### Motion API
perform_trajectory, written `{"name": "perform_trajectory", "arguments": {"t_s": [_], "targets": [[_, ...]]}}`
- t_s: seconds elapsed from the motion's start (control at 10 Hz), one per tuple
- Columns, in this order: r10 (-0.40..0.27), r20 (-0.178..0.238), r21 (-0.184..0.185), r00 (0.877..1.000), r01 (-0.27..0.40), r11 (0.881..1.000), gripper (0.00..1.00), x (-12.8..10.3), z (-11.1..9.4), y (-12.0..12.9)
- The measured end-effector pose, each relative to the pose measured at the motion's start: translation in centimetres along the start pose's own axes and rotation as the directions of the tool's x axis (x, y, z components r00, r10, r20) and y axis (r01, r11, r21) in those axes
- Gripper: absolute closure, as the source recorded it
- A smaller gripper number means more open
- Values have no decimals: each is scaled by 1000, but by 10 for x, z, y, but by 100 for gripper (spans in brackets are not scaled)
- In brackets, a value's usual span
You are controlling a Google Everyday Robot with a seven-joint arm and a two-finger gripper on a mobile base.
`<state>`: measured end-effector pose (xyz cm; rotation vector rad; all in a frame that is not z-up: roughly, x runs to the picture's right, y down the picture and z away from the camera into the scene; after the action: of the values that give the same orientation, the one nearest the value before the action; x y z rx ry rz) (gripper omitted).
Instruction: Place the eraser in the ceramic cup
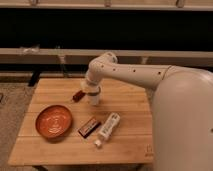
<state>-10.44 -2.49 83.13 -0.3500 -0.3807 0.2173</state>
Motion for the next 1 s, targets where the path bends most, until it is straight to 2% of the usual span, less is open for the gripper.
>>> {"name": "perform_trajectory", "arguments": {"t_s": [0.1,0.2,1.0], "targets": [[11,9,1,1000,-11,1000,32,0,1,0],[20,17,3,1000,-20,1000,30,-1,2,0],[44,76,13,996,-45,999,30,-14,3,4]]}}
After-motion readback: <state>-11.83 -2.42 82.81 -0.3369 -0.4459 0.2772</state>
